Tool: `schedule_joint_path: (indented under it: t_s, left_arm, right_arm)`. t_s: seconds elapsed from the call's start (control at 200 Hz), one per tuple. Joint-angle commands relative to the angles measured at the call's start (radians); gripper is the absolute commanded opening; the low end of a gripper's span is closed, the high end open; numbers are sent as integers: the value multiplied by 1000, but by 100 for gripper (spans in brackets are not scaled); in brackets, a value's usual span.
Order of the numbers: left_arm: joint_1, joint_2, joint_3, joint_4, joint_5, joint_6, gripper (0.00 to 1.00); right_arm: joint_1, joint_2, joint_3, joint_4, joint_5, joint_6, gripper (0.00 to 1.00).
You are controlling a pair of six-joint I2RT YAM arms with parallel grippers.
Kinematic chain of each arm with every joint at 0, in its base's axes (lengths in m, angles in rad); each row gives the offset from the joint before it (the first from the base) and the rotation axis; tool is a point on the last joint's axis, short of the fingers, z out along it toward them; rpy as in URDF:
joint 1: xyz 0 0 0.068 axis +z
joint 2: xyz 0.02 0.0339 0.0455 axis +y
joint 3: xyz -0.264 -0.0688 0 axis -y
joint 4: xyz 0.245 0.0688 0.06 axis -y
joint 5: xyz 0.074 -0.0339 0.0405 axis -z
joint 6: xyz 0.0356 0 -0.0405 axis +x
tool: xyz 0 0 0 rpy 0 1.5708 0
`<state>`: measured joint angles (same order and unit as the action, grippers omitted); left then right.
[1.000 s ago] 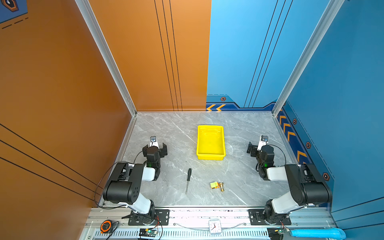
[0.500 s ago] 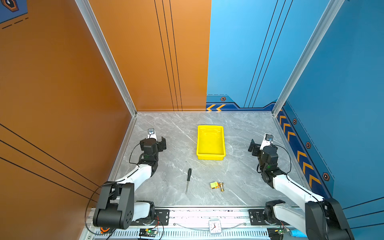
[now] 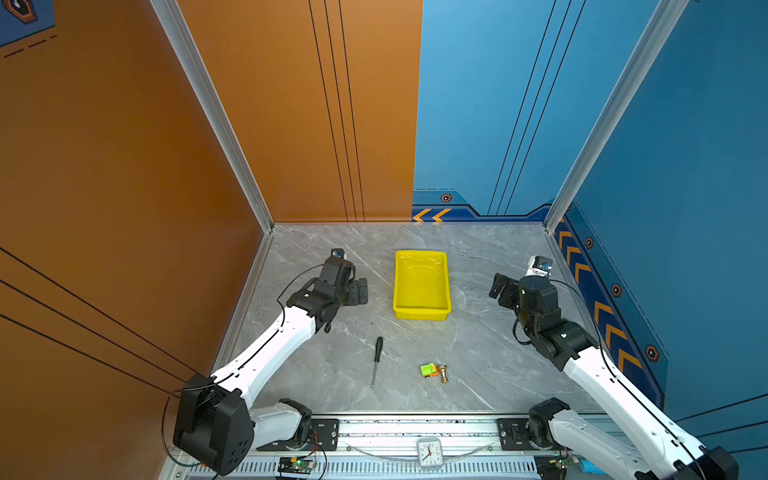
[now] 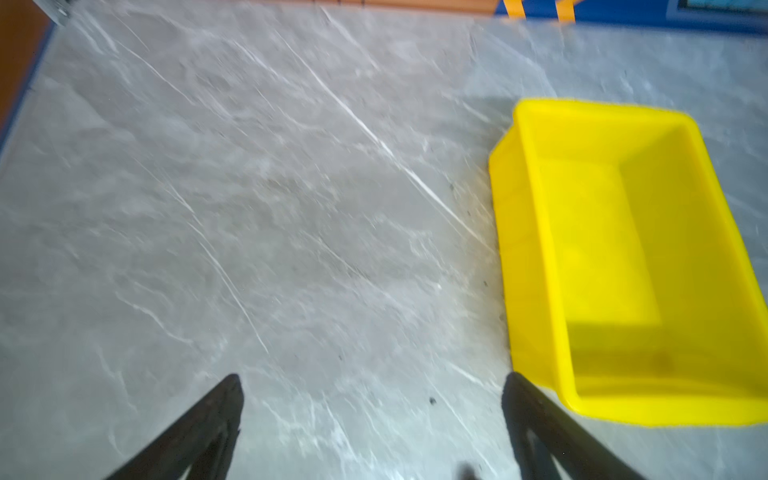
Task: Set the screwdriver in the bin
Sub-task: 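Reach the left gripper over the screwdriver handle while the right arm nears the bin, then lower the left gripper and close it on the screwdriver handle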
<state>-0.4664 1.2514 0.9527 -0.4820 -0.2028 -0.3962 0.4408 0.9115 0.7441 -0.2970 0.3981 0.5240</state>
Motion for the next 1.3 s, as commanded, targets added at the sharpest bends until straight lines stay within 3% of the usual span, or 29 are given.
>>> schedule_joint_path:
  t_s: [0.0,0.18,0.601,1.021,1.046,1.296]
  left_arm:
    - [-83,-16,8,-196,47,-121,98]
    - [-199,-10,-33,-239,79,-227,98]
    - [-266,133,-70,-211,91,-267,100]
    - [-298,278,-72,-131,129,-276,87]
    - [-302,285,-72,-128,130,-276,82]
    - [-328,359,-81,-99,123,-297,69]
  right_arm:
    - [82,1,12,-129,18,85,100]
    - [225,42,6,-156,52,108,100]
    - [487,109,-24,-120,31,83,100]
    - [667,136,-111,-52,115,189,100]
    - [677,133,-116,-52,122,196,100]
    - [714,112,-130,-66,165,231,100]
